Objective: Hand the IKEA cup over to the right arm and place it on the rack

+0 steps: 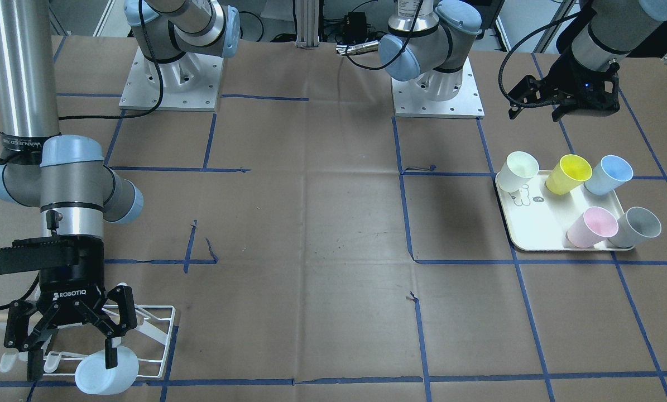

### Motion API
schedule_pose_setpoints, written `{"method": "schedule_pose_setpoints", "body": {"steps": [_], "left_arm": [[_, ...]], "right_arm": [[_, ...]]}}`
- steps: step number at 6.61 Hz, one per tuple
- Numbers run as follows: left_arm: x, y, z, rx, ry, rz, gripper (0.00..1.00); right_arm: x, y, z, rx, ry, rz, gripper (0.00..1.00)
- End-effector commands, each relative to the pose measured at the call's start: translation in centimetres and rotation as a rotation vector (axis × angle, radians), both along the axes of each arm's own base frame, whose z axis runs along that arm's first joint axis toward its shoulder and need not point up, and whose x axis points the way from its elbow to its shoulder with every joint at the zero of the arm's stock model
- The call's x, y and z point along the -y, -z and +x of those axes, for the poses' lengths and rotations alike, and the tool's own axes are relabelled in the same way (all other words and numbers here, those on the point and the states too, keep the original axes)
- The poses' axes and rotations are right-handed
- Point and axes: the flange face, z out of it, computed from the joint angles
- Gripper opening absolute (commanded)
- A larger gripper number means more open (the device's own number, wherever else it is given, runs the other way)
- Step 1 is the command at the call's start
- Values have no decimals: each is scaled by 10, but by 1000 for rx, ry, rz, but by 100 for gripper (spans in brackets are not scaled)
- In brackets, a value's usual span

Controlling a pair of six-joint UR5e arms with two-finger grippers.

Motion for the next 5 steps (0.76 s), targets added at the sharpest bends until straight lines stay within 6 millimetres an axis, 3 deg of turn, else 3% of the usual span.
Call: {"method": "schedule_pose_setpoints", "body": {"steps": [1,3,5], "left_arm": [[-2,56,-1,17,-2,-20,99],[-10,108,-6,32,1,-38,99],[-1,133,0,33,2,-37,99]], "right_arm": [[-25,-63,41,34,-76,-87,100],[-54,-80,95,171,-146,-68,100],[-87,-105,142,335,-202,-48,100]]}}
